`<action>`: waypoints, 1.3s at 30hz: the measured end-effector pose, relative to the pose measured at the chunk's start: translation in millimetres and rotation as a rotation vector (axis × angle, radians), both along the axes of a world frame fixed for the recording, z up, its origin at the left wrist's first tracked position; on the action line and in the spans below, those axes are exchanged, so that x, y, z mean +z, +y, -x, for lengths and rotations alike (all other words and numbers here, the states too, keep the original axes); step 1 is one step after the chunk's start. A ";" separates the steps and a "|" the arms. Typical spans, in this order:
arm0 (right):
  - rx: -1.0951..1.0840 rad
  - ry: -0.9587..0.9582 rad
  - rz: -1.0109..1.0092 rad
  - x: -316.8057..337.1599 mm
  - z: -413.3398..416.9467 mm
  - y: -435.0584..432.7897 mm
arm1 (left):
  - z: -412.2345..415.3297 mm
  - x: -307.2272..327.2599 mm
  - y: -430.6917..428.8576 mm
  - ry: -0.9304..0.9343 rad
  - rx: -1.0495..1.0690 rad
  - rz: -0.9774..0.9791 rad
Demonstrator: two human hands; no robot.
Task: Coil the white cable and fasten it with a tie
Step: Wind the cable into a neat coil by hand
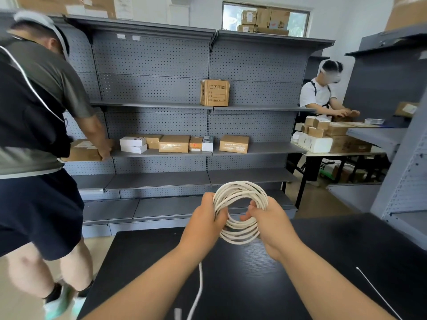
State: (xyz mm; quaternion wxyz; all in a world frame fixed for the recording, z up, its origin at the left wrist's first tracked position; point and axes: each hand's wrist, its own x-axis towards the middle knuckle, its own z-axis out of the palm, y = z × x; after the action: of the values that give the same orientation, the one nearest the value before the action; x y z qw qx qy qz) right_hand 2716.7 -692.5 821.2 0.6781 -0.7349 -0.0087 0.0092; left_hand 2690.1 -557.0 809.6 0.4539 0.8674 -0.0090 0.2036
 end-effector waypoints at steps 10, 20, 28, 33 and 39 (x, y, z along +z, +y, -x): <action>-0.072 0.027 -0.143 -5.0 0.2 10.0 | 1.1 6.7 -1.4 0.010 -0.011 0.083; 0.135 -0.241 0.456 19.4 2.9 -9.1 | 1.4 21.2 7.7 -0.012 -0.068 -0.426; 0.226 -0.443 0.771 18.8 10.0 -5.9 | -6.1 24.8 14.9 0.027 -0.144 -0.842; 0.306 -0.400 0.859 16.4 11.0 -1.5 | -5.2 17.3 17.9 -0.038 -0.126 -0.806; 0.173 -0.251 0.633 8.6 12.9 6.5 | -4.8 7.3 12.3 -0.001 0.029 -0.176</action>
State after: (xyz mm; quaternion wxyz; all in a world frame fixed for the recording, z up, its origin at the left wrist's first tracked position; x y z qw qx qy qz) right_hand 2703.8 -686.0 829.9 0.4069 -0.9006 -0.1512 -0.0216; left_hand 2694.8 -544.7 816.9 0.3730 0.9039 -0.0146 0.2090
